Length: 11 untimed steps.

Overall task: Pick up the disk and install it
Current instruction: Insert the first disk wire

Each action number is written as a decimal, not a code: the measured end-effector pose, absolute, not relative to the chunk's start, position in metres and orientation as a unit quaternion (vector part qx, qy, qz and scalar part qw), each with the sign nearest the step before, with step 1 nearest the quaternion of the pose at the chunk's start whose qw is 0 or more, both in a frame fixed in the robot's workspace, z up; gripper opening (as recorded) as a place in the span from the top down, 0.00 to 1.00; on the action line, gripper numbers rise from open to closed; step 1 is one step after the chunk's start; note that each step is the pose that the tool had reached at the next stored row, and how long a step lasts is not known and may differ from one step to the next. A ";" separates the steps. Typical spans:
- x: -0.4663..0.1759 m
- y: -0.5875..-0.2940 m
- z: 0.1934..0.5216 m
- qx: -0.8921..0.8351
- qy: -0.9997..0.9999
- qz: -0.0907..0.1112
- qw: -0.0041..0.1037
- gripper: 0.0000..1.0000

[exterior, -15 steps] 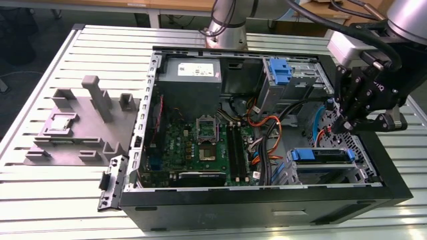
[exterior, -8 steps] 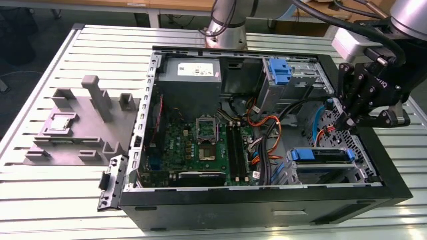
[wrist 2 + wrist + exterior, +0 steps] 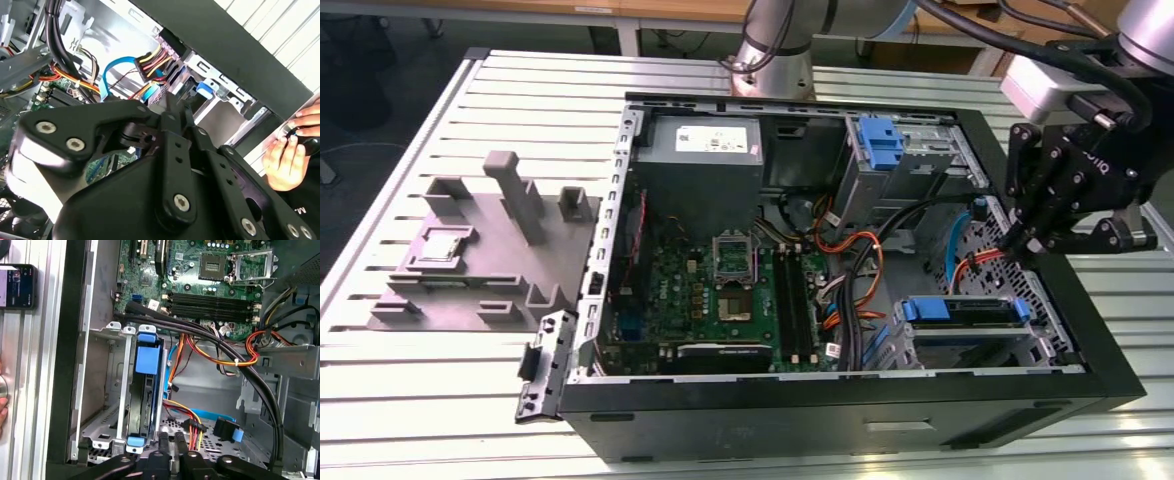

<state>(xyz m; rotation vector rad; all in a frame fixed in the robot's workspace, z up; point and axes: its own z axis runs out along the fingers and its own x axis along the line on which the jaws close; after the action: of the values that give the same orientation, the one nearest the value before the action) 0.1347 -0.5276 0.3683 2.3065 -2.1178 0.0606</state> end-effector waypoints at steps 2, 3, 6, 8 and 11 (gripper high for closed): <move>0.136 -0.527 0.368 0.738 -0.674 0.019 0.005 0.81; 0.137 -0.527 0.368 0.740 -0.672 0.019 0.005 0.75; 0.137 -0.527 0.368 0.754 -0.657 0.020 0.004 0.75; 0.137 -0.527 0.368 0.764 -0.645 0.020 0.004 0.75; 0.137 -0.528 0.368 0.777 -0.629 0.024 0.000 0.75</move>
<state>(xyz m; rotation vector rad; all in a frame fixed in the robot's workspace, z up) 0.1367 -0.5275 0.3676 2.4403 -1.9757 0.0749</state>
